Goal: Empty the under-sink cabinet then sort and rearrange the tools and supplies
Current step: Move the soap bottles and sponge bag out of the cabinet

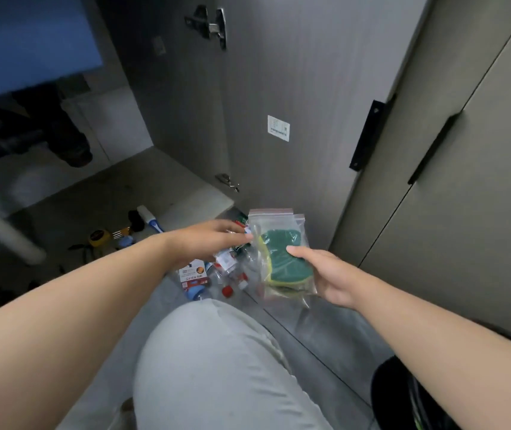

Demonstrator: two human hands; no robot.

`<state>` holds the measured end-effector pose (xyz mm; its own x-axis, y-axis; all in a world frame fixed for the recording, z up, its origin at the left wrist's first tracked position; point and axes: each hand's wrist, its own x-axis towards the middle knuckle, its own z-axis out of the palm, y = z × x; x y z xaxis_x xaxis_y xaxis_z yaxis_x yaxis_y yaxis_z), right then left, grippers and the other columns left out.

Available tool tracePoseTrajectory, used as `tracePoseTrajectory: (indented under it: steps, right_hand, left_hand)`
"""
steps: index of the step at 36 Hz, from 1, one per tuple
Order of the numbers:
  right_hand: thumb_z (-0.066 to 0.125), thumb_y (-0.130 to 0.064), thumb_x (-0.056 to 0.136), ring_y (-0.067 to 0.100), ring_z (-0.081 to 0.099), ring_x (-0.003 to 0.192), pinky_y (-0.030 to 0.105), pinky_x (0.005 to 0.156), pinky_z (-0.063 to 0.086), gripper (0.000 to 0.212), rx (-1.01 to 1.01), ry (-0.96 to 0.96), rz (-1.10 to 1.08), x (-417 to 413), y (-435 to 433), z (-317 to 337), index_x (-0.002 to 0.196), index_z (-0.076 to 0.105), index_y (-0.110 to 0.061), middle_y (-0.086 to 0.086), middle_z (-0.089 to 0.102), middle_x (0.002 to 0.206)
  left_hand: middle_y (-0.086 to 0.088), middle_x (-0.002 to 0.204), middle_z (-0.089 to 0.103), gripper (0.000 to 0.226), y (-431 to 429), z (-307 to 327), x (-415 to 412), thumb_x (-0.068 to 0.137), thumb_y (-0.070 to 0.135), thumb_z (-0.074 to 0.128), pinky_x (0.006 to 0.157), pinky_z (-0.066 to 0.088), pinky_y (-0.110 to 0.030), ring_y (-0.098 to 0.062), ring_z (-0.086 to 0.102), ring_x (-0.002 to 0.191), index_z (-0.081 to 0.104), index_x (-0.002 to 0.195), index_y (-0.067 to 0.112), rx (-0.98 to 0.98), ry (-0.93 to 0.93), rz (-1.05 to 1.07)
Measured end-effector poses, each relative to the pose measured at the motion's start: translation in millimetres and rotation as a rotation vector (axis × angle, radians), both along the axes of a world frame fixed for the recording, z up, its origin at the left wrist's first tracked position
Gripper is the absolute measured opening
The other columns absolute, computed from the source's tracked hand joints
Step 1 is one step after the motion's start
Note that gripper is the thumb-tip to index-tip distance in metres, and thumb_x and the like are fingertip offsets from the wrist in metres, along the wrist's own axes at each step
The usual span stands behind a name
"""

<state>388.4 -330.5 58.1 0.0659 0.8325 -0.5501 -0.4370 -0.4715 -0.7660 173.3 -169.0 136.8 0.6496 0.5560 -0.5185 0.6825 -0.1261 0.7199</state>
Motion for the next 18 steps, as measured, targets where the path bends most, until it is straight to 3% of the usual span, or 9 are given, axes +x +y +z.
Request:
tracePoseTrajectory:
  steps: [5,9,11,13,16,18]
  right_hand:
    - [0.087,-0.038,0.069,0.034,0.064,0.12,0.056,0.11,0.043,0.059,-0.209,0.025,0.023,18,-44,-51,0.12,0.073,-0.012,0.016,0.069,0.126]
    - [0.08,-0.033,0.081,0.029,0.071,0.108,0.048,0.106,0.049,0.057,-0.402,-0.003,-0.034,23,-68,-96,0.13,0.065,-0.009,0.015,0.072,0.119]
    - [0.076,-0.036,0.085,0.03,0.072,0.106,0.049,0.102,0.052,0.052,-0.493,-0.034,-0.094,22,-71,-116,0.128,0.065,-0.009,0.014,0.074,0.114]
    - [0.073,-0.039,0.087,0.029,0.075,0.095,0.047,0.091,0.058,0.049,-0.553,-0.084,-0.199,19,-67,-132,0.125,0.064,-0.009,0.013,0.077,0.104]
    - [0.071,-0.035,0.091,0.025,0.074,0.066,0.029,0.052,0.057,0.044,-0.596,-0.121,-0.361,13,-52,-149,0.124,0.062,-0.007,0.014,0.077,0.098]
    - [0.07,-0.031,0.093,0.029,0.075,0.071,0.036,0.052,0.059,0.045,-0.601,-0.11,-0.452,10,-39,-161,0.127,0.057,-0.005,0.019,0.074,0.107]
  left_hand:
    - [0.009,0.124,0.064,0.042,11,-32,-6,0.092,0.052,0.066,0.08,0.047,-0.021,-0.005,0.061,0.108,0.061,0.13,0.035,0.102,0.078,-0.072]
    - [0.011,0.114,0.069,0.024,19,-55,-6,0.095,0.036,0.066,0.078,0.046,-0.014,-0.001,0.063,0.096,0.065,0.119,0.036,0.206,0.097,-0.108]
    - [0.007,0.114,0.069,0.025,24,-67,-3,0.096,0.028,0.066,0.078,0.048,-0.016,-0.007,0.065,0.096,0.067,0.121,0.029,0.264,0.106,-0.125]
    - [0.0,0.115,0.069,0.026,27,-81,-1,0.097,0.018,0.066,0.084,0.053,-0.027,-0.017,0.067,0.1,0.067,0.123,0.018,0.268,0.097,-0.118]
    - [-0.001,0.114,0.07,0.025,31,-101,-1,0.096,0.018,0.066,0.094,0.052,-0.03,-0.017,0.066,0.102,0.068,0.121,0.016,0.295,0.108,-0.143]
    - [0.0,0.114,0.069,0.024,34,-114,-2,0.096,0.018,0.066,0.096,0.051,-0.029,-0.016,0.065,0.105,0.068,0.12,0.017,0.288,0.117,-0.15]
